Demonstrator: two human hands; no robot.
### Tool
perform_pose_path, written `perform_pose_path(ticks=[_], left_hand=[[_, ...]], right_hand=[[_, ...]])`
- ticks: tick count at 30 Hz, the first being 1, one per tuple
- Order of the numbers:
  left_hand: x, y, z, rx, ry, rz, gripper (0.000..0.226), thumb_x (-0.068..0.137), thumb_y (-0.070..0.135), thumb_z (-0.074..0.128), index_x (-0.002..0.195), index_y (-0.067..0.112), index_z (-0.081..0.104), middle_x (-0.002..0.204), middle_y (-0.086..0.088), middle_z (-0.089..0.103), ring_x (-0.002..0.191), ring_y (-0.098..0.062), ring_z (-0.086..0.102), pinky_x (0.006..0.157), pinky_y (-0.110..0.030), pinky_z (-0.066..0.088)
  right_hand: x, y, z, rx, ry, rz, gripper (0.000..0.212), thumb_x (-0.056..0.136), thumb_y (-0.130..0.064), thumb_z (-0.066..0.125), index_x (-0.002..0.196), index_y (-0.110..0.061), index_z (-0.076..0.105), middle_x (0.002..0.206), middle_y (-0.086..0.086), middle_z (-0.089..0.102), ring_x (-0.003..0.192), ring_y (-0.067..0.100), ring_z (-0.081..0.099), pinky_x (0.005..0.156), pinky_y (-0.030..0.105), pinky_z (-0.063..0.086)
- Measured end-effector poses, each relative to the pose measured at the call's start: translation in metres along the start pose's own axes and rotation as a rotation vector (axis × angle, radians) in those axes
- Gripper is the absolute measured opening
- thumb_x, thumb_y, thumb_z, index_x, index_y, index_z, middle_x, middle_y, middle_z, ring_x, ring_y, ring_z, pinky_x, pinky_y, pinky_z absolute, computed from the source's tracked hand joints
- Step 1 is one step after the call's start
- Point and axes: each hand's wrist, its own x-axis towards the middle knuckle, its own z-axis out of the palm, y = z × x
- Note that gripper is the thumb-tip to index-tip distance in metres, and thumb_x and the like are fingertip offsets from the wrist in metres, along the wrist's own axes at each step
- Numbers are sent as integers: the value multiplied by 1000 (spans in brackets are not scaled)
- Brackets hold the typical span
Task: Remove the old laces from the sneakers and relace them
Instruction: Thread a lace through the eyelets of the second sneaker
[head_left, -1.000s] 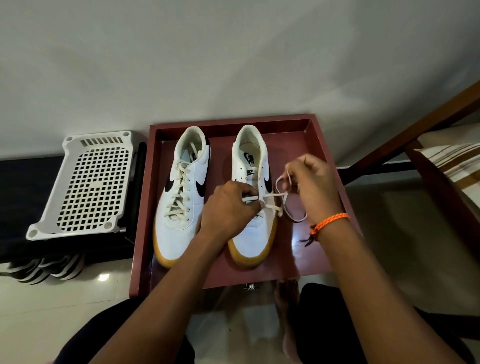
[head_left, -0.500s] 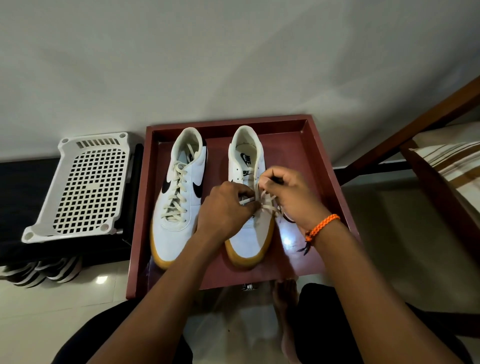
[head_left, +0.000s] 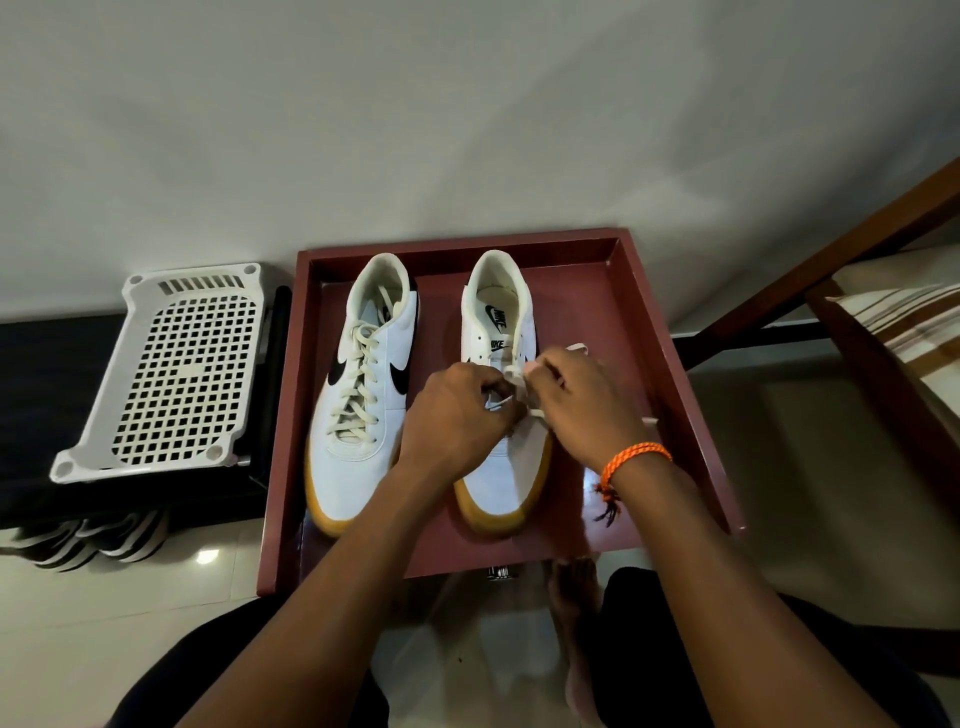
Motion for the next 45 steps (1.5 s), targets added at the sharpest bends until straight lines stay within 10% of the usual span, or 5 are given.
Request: perform_pose_path(ticks=[7,14,32,40,45], left_hand=[[1,-1,0,36,-21,-24,14,81,14,75,72,23,68,62,8,63,60,-10,63,52,-30,46],[1,-3,1,21,0,30,8,89,34,83,89,26,81,55,22,47,59,9,53,51,-11,28],[3,-3,1,-53,-21,-6,13,87,34,87,91,23,82,51,28,53,56,6,56,52,-12,29],[2,-2,0,9,7,36,9,86,31,83,80,26,78,54,21,53,58,0,55,55,-24,33],[2,-3,0,-3,5,76,5,87,26,85,88,23,82,58,23,53,66,14,58,56,-6,38]], right_hand=[[-10,-8,4,-95,-67,-21,47,99,-69,51,83,-24,53,69,-4,60,65,14,59,55,34,43],[-3,1,7,-158,38,-78,16,101,-22,57,86,-22,63,78,4,66,74,27,61,60,36,44],[-3,-27,-43,1270,12,41,18,105,-10,55,88,-13,60,79,3,59,64,10,50,51,21,31],[-5,-3,-1,23,-90,76,38,100,-63,46,90,-28,58,80,-5,65,80,20,64,70,42,53],[-3,-1,5,-94,-55,-29,25,105,-27,55,81,-24,60,74,-2,60,76,26,61,65,39,48]])
